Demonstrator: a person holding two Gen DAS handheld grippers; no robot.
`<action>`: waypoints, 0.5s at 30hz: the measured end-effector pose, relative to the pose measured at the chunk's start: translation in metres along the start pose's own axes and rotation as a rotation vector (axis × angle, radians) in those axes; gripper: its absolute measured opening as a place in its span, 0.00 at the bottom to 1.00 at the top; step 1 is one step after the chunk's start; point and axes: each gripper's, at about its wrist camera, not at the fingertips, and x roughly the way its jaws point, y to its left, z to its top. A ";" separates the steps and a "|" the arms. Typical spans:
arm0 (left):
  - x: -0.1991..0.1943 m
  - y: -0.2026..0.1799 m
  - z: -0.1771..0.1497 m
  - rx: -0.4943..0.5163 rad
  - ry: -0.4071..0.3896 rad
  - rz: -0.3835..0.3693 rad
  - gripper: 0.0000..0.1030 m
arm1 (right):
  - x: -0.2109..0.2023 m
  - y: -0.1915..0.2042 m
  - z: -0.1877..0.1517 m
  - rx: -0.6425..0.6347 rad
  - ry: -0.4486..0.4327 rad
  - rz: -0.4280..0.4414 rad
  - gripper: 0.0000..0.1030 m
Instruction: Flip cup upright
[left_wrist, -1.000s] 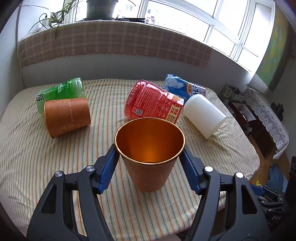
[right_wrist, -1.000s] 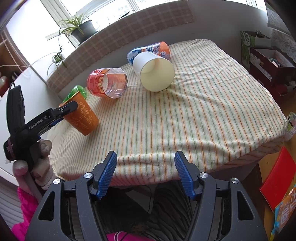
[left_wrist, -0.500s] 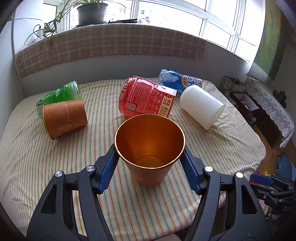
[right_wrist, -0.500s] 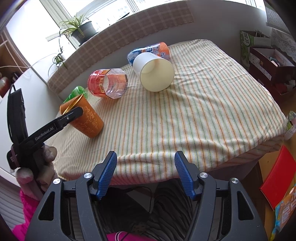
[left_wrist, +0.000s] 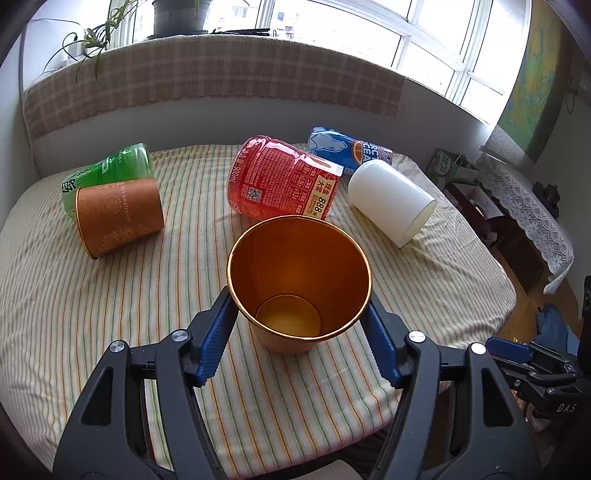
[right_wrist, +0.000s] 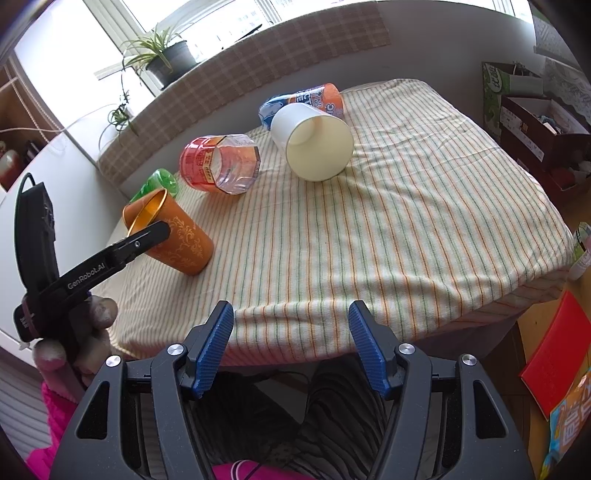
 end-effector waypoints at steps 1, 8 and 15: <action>0.000 0.001 -0.001 -0.003 0.002 -0.006 0.67 | 0.000 0.000 0.000 0.000 -0.001 0.000 0.62; -0.002 0.005 -0.005 -0.012 0.004 -0.026 0.77 | 0.000 0.004 0.000 -0.012 -0.004 0.000 0.62; -0.007 0.011 -0.014 -0.021 0.020 -0.024 0.79 | 0.001 0.011 0.001 -0.036 -0.018 -0.004 0.62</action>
